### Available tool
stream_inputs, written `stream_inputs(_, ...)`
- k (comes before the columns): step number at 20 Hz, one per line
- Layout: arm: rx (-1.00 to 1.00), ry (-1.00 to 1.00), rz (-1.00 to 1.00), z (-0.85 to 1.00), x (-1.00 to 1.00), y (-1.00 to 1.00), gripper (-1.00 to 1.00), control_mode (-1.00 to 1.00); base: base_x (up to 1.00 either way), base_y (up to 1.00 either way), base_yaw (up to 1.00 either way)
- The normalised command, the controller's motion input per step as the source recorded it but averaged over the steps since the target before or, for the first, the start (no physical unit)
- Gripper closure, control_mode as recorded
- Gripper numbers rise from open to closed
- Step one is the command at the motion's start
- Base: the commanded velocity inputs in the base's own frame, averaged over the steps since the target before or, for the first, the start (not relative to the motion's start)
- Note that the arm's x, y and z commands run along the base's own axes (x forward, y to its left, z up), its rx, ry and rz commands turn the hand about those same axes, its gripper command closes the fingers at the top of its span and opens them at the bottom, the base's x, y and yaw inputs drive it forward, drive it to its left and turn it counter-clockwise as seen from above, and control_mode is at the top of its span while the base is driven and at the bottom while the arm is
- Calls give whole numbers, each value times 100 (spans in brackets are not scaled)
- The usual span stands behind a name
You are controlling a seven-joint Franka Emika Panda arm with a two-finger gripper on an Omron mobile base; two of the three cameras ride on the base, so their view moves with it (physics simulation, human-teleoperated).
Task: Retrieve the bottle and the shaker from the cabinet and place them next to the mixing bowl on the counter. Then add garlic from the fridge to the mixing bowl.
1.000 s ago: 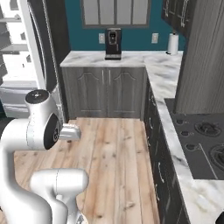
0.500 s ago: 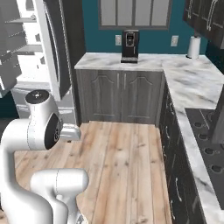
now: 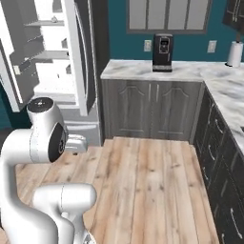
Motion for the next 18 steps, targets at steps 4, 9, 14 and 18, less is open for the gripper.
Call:
stream_inputs(4,0,0,0,0,0,0,-100,100,49,73,0)
stream_inputs(9,0,0,0,0,0,0,-100,100,60,65,0)
stream_inputs(14,0,0,0,0,0,0,-100,100,57,68,0)
stream_inputs(18,0,0,0,0,0,0,-100,100,53,69,0)
